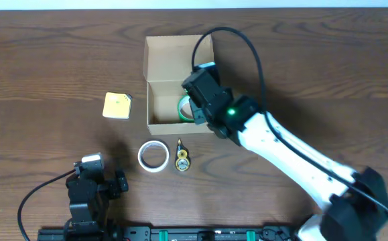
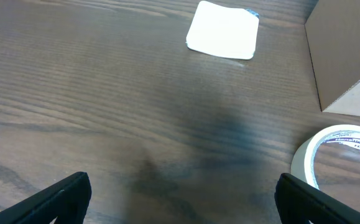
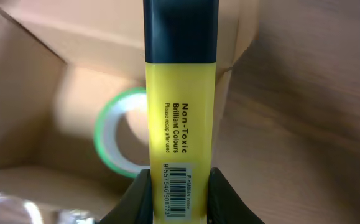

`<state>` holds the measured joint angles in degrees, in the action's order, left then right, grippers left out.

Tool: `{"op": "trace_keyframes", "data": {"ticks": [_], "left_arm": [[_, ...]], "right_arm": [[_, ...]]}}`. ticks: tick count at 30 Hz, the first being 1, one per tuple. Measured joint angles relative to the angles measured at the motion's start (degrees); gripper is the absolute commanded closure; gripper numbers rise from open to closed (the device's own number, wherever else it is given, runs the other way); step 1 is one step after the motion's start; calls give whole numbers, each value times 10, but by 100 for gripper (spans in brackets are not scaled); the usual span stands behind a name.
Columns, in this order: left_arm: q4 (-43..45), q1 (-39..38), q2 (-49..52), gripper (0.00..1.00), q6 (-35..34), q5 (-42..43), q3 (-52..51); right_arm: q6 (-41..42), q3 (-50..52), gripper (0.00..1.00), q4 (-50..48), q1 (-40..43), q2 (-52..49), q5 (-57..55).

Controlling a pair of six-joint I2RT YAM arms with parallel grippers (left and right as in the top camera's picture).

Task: Pack container
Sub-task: 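Lift the yellow highlighter into the box and release it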

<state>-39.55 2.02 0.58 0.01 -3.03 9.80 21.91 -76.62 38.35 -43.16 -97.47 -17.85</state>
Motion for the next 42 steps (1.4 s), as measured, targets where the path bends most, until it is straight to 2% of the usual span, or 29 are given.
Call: {"op": "trace_keyframes", "data": {"ticks": [4,8,9,10,11,14,23,25,27,28,32,38,42], "left_arm": [[0,0,0,5,0,0,0],[0,0,0,5,0,0,0],[0,0,0,5,0,0,0],[0,0,0,5,0,0,0],[0,0,0,5,0,0,0],[0,0,0,5,0,0,0],[0,0,0,5,0,0,0],[0,0,0,5,0,0,0],[0,0,0,5,0,0,0],[0,0,0,5,0,0,0],[0,0,0,5,0,0,0],[0,0,0,5,0,0,0],[-1,0,0,4,0,0,0]], "right_arm": [[-21,-4,81,4,0,-67,6],[-28,-4,81,12,-1,-91,7],[-29,-4,77,12,-1,-92,7],[-30,-5,59,11,0,-92,7],[-30,-6,52,9,0,-92,7],[-36,-6,43,1,0,-92,8],[-46,-23,41,-52,-3,-92,31],[-46,-52,34,-49,-7,-92,34],[-48,-84,15,-28,-9,-92,37],[-53,-104,1,-13,-10,-91,38],[-59,-142,1,64,-10,-55,42],[-78,-138,1,131,-6,68,63],[-92,-29,1,107,50,201,95]]}}
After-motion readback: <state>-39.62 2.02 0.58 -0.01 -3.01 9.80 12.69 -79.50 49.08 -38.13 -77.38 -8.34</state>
